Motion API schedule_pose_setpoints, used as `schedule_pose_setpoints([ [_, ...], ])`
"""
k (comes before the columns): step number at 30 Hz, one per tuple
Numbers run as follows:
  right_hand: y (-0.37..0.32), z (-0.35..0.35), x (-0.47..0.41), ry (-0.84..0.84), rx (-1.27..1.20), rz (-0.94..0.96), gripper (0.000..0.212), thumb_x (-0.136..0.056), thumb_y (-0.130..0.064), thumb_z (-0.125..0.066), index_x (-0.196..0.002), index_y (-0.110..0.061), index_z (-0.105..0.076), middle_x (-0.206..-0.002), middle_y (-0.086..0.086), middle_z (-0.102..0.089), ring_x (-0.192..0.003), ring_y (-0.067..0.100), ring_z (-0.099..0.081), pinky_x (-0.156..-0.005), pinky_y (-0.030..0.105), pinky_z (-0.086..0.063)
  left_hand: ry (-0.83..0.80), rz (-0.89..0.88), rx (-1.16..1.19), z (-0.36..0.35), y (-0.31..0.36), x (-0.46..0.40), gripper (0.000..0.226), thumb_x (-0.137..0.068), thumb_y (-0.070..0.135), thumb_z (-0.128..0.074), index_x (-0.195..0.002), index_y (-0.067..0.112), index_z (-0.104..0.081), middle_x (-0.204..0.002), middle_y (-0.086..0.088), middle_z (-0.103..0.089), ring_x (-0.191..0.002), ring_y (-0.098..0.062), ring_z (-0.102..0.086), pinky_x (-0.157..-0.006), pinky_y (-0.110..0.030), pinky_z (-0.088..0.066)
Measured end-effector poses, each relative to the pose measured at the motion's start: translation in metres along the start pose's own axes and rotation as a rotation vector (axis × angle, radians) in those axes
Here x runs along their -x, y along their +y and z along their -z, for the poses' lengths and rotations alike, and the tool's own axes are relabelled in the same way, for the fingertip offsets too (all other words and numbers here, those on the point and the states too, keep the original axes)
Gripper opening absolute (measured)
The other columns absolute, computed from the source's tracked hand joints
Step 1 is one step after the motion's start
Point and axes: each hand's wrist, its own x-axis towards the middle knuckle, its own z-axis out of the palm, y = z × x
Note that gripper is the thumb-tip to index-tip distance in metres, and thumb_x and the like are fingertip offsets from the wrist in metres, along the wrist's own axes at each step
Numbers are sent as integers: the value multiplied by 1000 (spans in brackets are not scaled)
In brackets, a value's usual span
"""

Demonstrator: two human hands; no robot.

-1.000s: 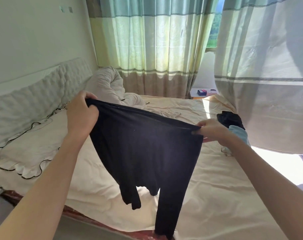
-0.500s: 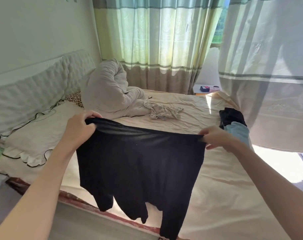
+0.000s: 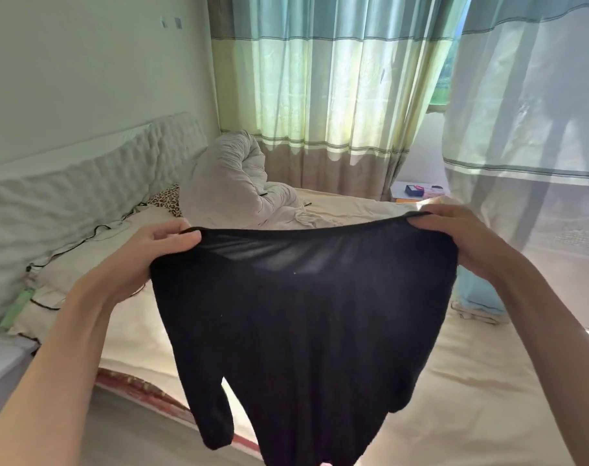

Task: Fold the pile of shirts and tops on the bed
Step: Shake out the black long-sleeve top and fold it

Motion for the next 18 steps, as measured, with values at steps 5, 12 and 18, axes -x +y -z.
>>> schedule_pose_setpoints([
  [5,23,24,-24,-280,88,-122,69,-39,-56,-89,-79,-7,-61,-70,3,-58,-61,12,-55,-53,16,-44,1,-2,119,8,-18,-10,55,-33,63,-85,-71,26,-70,-70,5,-66,-59,-7,-60,-55,-19,-47],
  [12,55,13,-94,-158,116,-150,42,-59,-41,-86,-83,-11,-70,-81,5,-68,-77,15,-63,-66,21,-51,425,-60,-176,3,-57,-88,13,-92,20,-58,-85,30,-59,-71,2,-67,-61,-9,-59,-55,-17,-44],
  [18,127,-10,-212,245,492,-49,10,-88,-14,-64,-97,-11,-67,-96,5,-66,-86,16,-58,-77,26,-43,483,-82,-591,6,-112,-194,12,-92,29,-57,-97,18,-60,-91,-2,-61,-90,-20,-56,-77,-28,-37],
])
